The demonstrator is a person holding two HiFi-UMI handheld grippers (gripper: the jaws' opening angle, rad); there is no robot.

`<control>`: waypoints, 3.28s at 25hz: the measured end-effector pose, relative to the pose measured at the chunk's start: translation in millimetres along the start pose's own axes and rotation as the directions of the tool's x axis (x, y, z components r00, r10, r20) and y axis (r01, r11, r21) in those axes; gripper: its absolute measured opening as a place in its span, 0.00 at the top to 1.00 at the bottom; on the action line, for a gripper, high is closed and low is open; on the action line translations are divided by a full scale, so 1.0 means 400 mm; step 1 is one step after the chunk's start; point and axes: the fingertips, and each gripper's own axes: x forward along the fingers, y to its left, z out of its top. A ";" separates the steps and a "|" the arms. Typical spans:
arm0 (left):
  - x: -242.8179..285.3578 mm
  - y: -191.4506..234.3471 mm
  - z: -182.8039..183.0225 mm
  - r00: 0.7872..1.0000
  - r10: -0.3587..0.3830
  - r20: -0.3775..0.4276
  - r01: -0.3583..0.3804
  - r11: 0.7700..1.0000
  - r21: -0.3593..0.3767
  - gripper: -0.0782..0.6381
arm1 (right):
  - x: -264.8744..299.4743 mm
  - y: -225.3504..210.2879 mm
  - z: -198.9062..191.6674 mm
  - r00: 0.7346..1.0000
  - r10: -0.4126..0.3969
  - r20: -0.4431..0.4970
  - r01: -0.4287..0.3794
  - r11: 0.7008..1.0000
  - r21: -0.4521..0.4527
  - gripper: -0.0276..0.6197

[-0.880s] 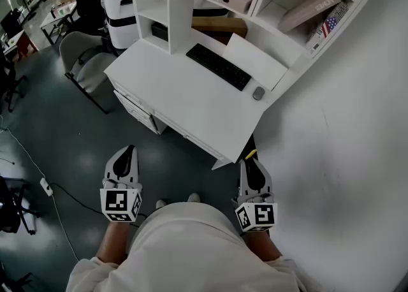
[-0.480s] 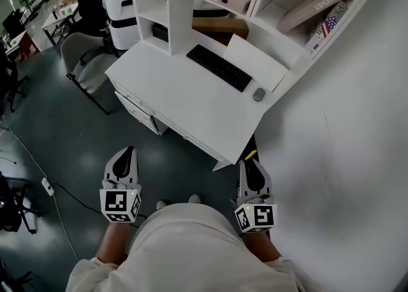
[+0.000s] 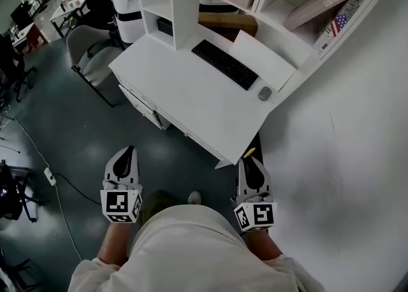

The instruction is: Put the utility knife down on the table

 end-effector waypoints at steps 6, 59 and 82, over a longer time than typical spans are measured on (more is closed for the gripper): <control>0.020 0.002 -0.045 1.000 0.018 -0.023 -0.019 0.999 -0.026 0.88 | 0.036 -0.014 -0.013 1.000 0.018 -0.007 -0.018 1.000 -0.005 0.85; 0.927 0.435 0.080 0.873 -0.487 -0.005 0.487 0.873 -0.013 0.88 | 0.821 0.042 0.069 0.924 -0.354 -0.148 0.278 0.883 -0.378 0.85; 0.893 0.510 0.084 0.941 -0.337 -0.023 0.336 0.941 -0.026 0.88 | 1.044 -0.011 -0.291 0.817 -0.138 -0.560 -0.279 0.755 -0.593 0.85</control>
